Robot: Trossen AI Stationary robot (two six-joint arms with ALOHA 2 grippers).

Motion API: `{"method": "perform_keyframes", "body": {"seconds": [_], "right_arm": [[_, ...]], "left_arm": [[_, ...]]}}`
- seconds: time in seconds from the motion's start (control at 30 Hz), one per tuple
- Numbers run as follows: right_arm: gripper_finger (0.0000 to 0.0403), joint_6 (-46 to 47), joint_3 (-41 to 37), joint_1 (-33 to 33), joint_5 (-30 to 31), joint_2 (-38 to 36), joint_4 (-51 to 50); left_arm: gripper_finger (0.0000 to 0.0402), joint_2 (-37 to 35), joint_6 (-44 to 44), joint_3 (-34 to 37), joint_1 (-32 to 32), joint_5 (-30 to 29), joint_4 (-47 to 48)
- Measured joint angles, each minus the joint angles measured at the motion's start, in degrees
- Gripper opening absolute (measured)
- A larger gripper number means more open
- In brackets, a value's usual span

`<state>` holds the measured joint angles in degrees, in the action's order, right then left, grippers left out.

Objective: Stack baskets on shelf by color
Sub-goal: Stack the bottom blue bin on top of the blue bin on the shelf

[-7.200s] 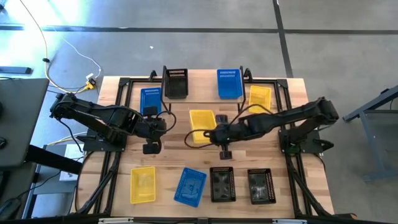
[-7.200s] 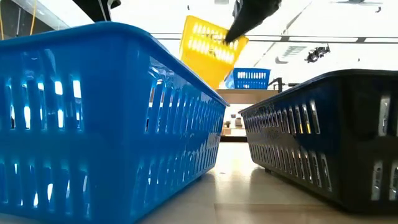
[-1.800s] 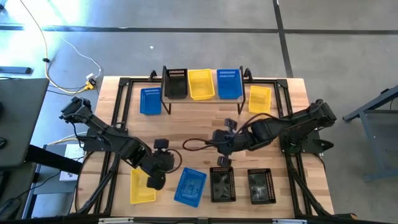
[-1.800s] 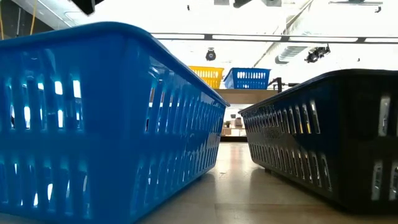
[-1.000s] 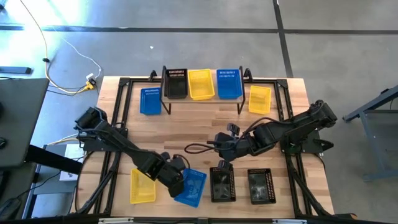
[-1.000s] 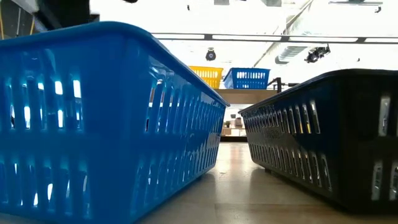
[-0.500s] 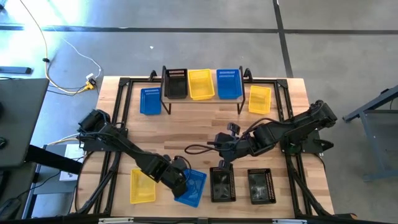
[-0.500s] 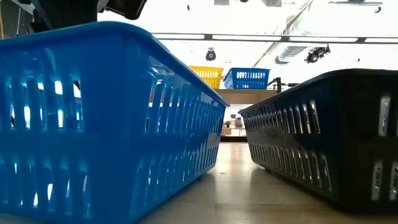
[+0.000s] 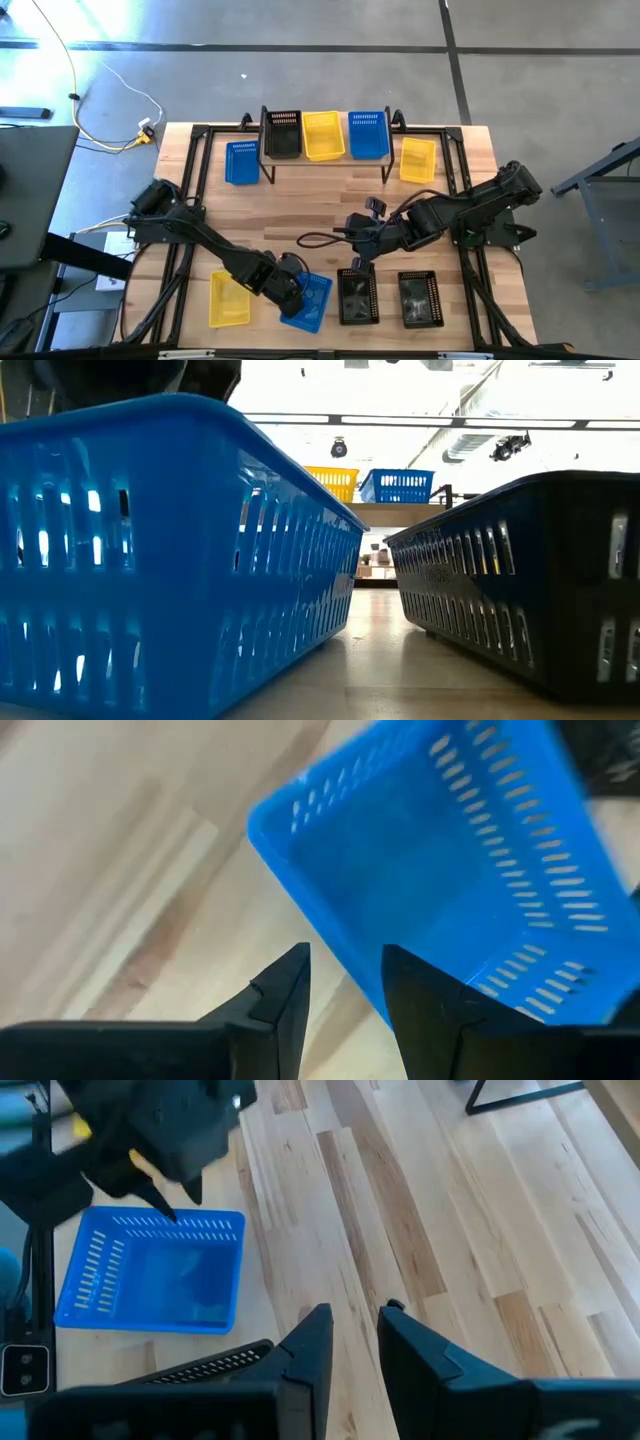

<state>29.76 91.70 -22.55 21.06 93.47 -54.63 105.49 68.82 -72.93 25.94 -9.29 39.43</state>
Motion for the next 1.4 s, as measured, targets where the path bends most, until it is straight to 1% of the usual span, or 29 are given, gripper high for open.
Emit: {"method": "perform_keyframes", "body": {"seconds": [0.1,0.37,0.5,0.7,0.87,1.1,1.4], "right_arm": [[0.0071,0.0,0.0,-0.02,0.0,0.0,0.0],[0.0071,0.0,0.0,-0.02,0.0,0.0,0.0],[0.0071,0.01,0.0,-0.13,0.0,0.0,0.0],[0.0071,-0.19,0.0,-1.79,0.0,0.0,0.0],[0.0071,-3.17,0.0,-3.91,0.0,0.0,0.02],[0.0071,-9.25,0.0,-6.34,0.0,0.0,0.14],[0.0071,-18.18,0.0,-6.78,-0.04,0.0,4.04]], "left_arm": [[0.0115,1.79,-0.85,0.02,0.0,0.49,0.05],[0.0112,2.54,-1.1,0.02,-0.05,-0.11,-0.39],[0.0082,2.55,-1.61,0.02,-0.05,-0.41,-0.37],[0.0011,2.54,-3.03,0.02,-0.05,-2.08,-0.38],[0.0011,2.54,-3.07,0.02,-0.49,-4.24,-0.38],[0.0005,0.31,-6.25,0.02,-3.85,-8.75,-0.18],[0.0005,-6.83,-11.63,0.02,-10.75,-19.09,0.59]]}}
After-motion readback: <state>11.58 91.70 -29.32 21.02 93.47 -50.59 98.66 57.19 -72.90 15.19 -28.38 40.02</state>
